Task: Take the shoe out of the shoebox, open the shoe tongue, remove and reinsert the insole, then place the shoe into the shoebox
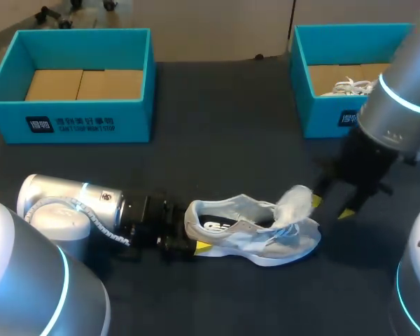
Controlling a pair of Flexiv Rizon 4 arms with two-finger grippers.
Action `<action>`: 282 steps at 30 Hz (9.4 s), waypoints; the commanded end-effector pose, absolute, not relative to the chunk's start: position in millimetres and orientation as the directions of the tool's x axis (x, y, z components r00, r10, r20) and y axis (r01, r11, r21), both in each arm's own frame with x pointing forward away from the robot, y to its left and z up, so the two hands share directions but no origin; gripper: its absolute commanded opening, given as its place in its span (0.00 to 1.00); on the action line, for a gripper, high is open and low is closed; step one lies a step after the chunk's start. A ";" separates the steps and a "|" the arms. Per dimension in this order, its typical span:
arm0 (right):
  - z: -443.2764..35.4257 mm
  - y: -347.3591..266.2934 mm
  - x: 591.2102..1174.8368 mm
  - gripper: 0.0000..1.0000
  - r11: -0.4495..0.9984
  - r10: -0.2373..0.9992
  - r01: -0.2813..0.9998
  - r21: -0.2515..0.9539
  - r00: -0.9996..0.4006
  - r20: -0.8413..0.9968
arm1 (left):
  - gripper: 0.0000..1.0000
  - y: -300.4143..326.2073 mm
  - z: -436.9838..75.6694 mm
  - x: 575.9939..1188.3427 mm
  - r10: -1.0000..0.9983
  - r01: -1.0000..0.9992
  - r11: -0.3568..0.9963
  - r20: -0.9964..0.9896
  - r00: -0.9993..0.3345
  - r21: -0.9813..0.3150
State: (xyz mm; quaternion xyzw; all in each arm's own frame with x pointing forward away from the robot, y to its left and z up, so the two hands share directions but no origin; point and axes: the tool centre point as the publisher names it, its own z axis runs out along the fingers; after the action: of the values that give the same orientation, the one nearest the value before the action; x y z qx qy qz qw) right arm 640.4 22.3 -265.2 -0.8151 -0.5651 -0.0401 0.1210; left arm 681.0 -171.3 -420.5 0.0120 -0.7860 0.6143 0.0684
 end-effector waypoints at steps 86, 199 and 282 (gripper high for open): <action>-296.7 218.9 685.1 0.00 0.992 0.117 0.114 0.059 -0.992 -0.042 | 0.00 -171.9 -421.6 681.3 0.065 -0.103 0.249 0.123 -0.990 -0.963; -421.0 164.0 624.1 0.00 0.958 0.270 0.281 0.064 -0.953 0.135 | 0.00 -171.9 -421.6 681.3 0.065 -0.103 0.249 0.123 -0.990 -0.963; -325.5 170.7 667.6 0.52 0.923 0.215 0.232 0.307 -0.973 0.089 | 0.00 -171.9 -421.6 681.3 0.065 -0.103 0.249 0.123 -0.990 -0.963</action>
State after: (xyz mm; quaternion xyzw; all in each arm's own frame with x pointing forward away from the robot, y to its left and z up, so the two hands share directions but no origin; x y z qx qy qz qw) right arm 658.9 160.0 -332.4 -0.1135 -0.9729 -0.2012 0.0139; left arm 680.2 -171.7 -420.6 0.0117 -0.7862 0.6141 0.0684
